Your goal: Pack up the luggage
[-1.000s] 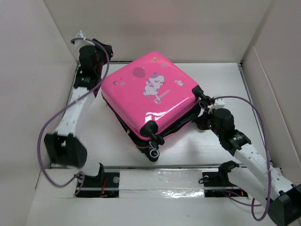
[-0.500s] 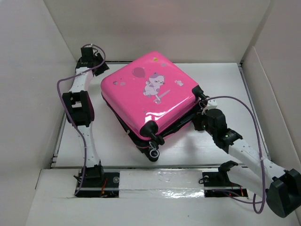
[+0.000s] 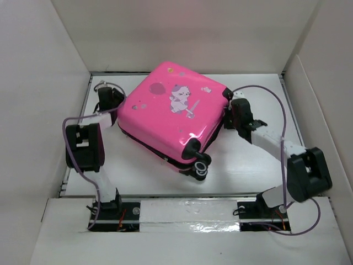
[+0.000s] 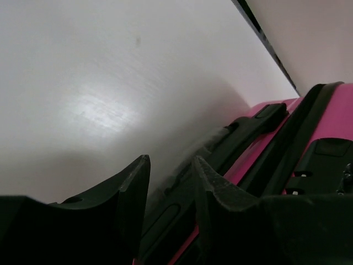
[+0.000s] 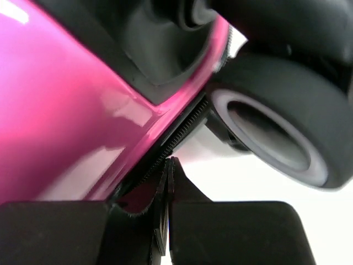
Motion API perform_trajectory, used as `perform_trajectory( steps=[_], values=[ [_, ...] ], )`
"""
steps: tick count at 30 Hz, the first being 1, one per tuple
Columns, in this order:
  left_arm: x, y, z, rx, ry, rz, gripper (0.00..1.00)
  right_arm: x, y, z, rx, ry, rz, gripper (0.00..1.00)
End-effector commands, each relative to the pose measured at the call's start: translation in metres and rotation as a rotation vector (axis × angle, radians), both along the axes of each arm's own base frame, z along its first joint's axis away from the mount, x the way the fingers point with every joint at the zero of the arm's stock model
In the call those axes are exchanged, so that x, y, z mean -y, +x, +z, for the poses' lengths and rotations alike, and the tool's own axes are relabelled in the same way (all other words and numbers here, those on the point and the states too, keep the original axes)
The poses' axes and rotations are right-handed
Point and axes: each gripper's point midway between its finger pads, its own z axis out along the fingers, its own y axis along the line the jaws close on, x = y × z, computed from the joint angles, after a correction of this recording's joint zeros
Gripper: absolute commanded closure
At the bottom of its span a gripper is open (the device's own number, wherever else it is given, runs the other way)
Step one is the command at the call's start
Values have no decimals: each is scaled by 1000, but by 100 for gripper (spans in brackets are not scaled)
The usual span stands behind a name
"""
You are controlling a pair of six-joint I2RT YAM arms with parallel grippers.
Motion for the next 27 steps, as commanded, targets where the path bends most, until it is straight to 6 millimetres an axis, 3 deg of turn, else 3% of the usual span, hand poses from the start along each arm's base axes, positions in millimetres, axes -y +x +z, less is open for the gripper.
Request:
perform_trajectory(
  steps=[1,2,3,4,5,6,7,8,9,10,11,12,13,14,15,16,17,18,19,21,22,24,26,27],
  values=[
    [49,-41,10,76,-142,-6,67,-96,62,98,239,196,289,97],
    [52,-62,-7,43,-133,-1,67,-107,69,103,236,195,320,97],
    [58,-70,9,94,-114,-3,67,-122,72,83,163,174,362,96],
    [61,-80,9,98,-100,-7,67,-135,86,113,212,171,392,96],
    [60,-99,-5,70,-78,-11,67,-143,91,116,208,166,410,96],
    [61,-108,-3,83,-67,-6,68,-148,97,120,208,167,420,95],
    [65,-118,12,128,-71,-20,68,-156,103,106,161,166,440,94],
    [63,-135,0,105,-66,-21,69,-164,111,126,194,194,451,93],
    [60,-144,-1,104,-61,-17,70,-170,114,129,193,212,465,89],
    [62,-153,17,162,-67,-27,70,-177,113,130,176,233,498,85],
    [59,-166,8,151,-53,-28,70,-178,121,123,157,243,497,81],
    [52,-175,3,134,-18,-13,70,-184,125,138,183,257,518,69],
    [49,-182,18,186,-19,-8,71,-187,121,135,148,259,548,63],
    [49,-194,11,177,-13,-17,72,-184,127,129,134,243,550,57],
    [49,-201,9,179,-7,-32,72,-181,130,138,143,229,538,43],
    [51,-207,20,228,-16,-47,72,-179,130,141,152,221,530,38],
    [51,-215,12,215,-12,-59,72,-172,132,144,166,214,519,34],
    [53,-220,9,209,-16,-79,72,-161,130,164,208,220,503,27],
    [54,-224,9,213,-16,-89,72,-152,128,161,215,218,480,25],
    [59,-229,3,206,-23,-123,72,-135,123,176,256,226,451,17],
    [60,-230,2,202,-26,-130,72,-113,118,194,300,224,412,15],
    [65,-230,4,216,-46,-153,72,-92,107,214,344,214,387,11],
    [72,-229,9,236,-77,-177,72,-66,66,264,466,200,390,14],
    [74,-229,13,246,-89,-181,72,-65,66,242,424,184,393,21]
  ],
)
